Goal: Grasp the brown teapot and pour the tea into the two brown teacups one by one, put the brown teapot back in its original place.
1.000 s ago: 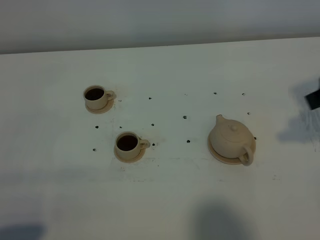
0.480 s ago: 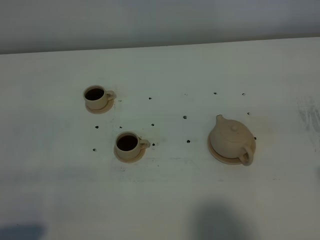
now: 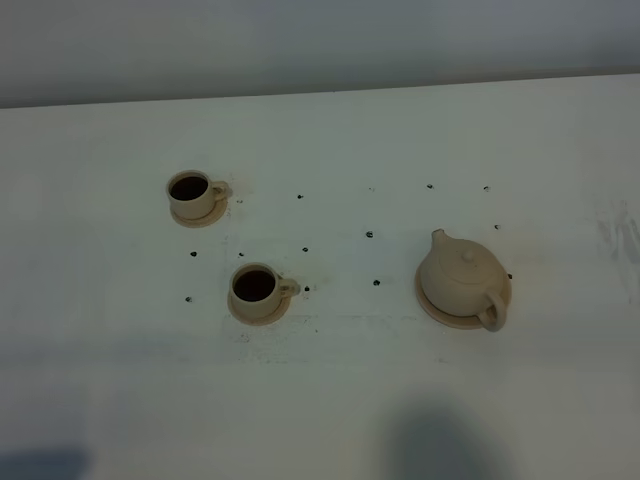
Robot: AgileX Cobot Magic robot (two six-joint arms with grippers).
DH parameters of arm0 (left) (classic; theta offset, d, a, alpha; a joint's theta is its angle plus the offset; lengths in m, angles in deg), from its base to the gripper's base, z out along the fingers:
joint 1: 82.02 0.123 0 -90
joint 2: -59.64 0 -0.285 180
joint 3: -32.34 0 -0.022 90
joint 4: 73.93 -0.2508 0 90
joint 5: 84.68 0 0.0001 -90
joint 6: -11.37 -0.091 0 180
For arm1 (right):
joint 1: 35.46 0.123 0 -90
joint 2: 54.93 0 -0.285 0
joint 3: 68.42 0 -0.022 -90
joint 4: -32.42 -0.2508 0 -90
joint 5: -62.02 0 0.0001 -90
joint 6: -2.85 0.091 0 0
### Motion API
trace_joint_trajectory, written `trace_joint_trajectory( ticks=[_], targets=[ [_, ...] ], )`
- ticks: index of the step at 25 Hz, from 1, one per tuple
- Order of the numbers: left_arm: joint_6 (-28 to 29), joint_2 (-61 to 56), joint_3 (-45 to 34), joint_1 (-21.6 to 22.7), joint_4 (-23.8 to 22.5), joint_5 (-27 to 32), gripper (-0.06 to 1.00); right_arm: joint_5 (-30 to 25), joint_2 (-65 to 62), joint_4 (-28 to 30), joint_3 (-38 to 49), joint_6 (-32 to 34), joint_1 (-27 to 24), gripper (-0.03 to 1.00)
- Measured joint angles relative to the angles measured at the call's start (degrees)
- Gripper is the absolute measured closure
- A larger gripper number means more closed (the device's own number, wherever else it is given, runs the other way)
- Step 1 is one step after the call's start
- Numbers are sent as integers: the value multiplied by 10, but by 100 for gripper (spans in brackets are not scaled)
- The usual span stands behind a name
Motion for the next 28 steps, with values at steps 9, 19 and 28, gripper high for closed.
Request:
trace_joint_trajectory(
  ticks=[9, 19, 28],
  targets=[
    [0, 0, 0, 0, 0, 0, 40, 7, -97, -91, 74, -79, 0, 50],
    [0, 0, 0, 0, 0, 0, 40, -4, -146, -97, 80, -78, 0, 64],
    [0, 0, 0, 0, 0, 0, 40, -5, -151, -77, 81, -55, 0, 75]
  ],
)
